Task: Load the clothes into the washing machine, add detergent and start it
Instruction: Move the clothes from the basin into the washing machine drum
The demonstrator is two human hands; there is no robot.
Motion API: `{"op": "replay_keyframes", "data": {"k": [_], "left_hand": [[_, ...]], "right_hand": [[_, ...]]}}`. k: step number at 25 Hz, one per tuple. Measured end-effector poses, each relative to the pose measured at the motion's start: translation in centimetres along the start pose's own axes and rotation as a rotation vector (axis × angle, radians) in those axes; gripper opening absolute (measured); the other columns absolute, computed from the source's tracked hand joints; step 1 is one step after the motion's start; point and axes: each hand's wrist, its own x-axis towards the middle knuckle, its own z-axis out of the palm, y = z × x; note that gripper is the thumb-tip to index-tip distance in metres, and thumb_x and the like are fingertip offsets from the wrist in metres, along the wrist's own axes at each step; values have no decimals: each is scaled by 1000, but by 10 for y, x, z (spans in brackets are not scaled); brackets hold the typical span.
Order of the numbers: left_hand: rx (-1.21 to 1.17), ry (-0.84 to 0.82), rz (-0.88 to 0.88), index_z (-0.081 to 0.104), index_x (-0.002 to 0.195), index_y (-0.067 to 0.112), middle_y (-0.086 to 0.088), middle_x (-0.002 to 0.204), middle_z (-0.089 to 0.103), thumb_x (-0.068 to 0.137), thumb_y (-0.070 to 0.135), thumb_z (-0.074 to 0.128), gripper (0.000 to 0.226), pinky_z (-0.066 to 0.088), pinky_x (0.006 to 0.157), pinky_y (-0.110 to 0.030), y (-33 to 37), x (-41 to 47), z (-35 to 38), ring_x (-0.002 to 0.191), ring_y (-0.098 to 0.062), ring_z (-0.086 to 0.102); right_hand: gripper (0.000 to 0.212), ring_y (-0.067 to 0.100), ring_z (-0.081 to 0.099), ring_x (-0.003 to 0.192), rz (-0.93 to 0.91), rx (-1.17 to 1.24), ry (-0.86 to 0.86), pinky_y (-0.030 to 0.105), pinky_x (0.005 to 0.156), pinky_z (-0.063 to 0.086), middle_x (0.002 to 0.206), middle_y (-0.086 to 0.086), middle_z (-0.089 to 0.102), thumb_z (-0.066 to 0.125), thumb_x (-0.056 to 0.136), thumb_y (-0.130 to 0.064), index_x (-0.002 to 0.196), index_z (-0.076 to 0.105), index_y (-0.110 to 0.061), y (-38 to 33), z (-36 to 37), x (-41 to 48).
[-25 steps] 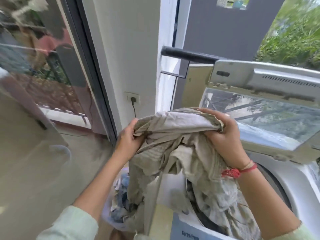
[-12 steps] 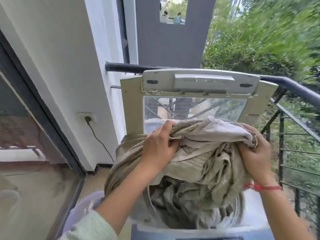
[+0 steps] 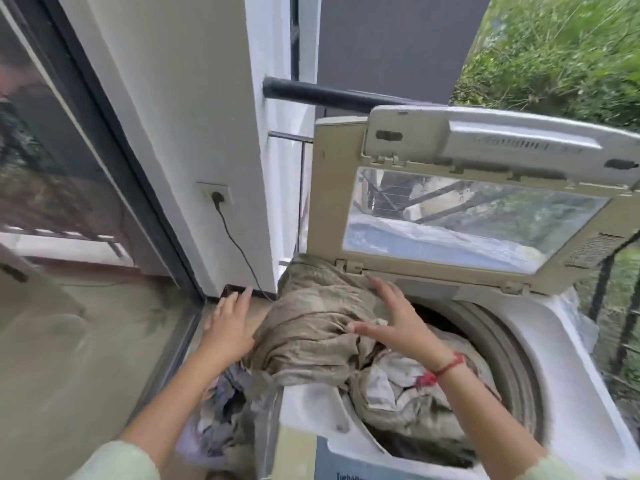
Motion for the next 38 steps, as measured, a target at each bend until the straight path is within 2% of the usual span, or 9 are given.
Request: {"op": "replay_keyframes", "data": {"k": [5, 10, 17, 24, 28, 30, 32, 34, 38], "left_hand": [[9, -382, 2, -15, 148, 26, -7, 158, -6, 77, 33, 69, 111, 19, 114, -51, -34, 29, 54, 145, -29, 7], [-290, -331, 16, 26, 144, 22, -13, 149, 30, 81, 29, 59, 73, 39, 103, -40, -21, 39, 90, 127, -30, 43], [-508, 355, -63, 52, 91, 18, -7, 86, 60, 77, 3, 39, 24, 44, 65, -38, 12, -3, 34, 83, -33, 56], [-330, 1050, 553, 53, 95, 14, -7, 90, 57, 87, 22, 39, 19, 34, 91, -43, 179, -50, -98, 93, -25, 44], [-164, 509, 624, 54, 110, 16, -4, 108, 57, 84, 25, 41, 31, 30, 105, -51, 257, -53, -29, 108, -26, 49], [14, -170, 552, 44, 125, 12, -11, 124, 48, 88, 29, 46, 41, 28, 107, -52, 261, -56, 21, 122, -32, 43], [108, -488, 557, 41, 132, 15, -11, 132, 44, 89, 39, 54, 51, 29, 107, -48, 246, -62, 45, 129, -30, 38], [-82, -286, 601, 47, 130, 25, -2, 134, 47, 86, 45, 52, 49, 28, 109, -40, 218, -61, 34, 131, -19, 35], [-351, 168, 383, 58, 116, 25, 3, 118, 55, 81, 47, 42, 45, 38, 97, -32, 116, -40, -15, 114, -13, 46]], "right_hand": [[142, 24, 20, 143, 161, -48, -19, 44, 115, 26, 157, 2, 13, 79, 47, -67, 149, -11, -25, -40, 86, 52], [52, 19, 60, 96, 150, -133, 173, 29, 74, 43, 100, -2, 65, 75, 66, -58, 103, 60, -24, -30, 88, 44], [13, 18, 57, 74, -80, 90, 361, 40, 68, 47, 72, 1, 60, 64, 67, -26, 71, 59, -15, -23, 55, 6], [12, 7, 39, 71, -363, 153, 1044, 14, 65, 32, 73, 4, 41, 52, 71, -1, 67, 47, -10, -52, -124, -93], [8, 13, 41, 88, -120, -157, 1269, 20, 73, 36, 98, 16, 48, 58, 71, -10, 77, 60, -5, 27, -154, -140], [21, 26, 53, 90, 91, -451, 1033, 33, 73, 43, 108, 16, 57, 63, 68, -14, 89, 64, -9, 87, -125, -134], [39, 32, 59, 103, 267, -636, 334, 37, 84, 48, 120, 12, 59, 64, 75, -19, 112, 59, -13, 120, -78, -119], [52, 27, 52, 121, 409, -603, -260, 30, 99, 40, 133, 8, 51, 58, 83, -24, 132, 44, -15, 134, -41, -110], [51, 16, 51, 119, 458, -669, -509, 30, 103, 40, 124, -4, 49, 55, 89, -17, 137, 41, -12, 127, -16, -68]]}}
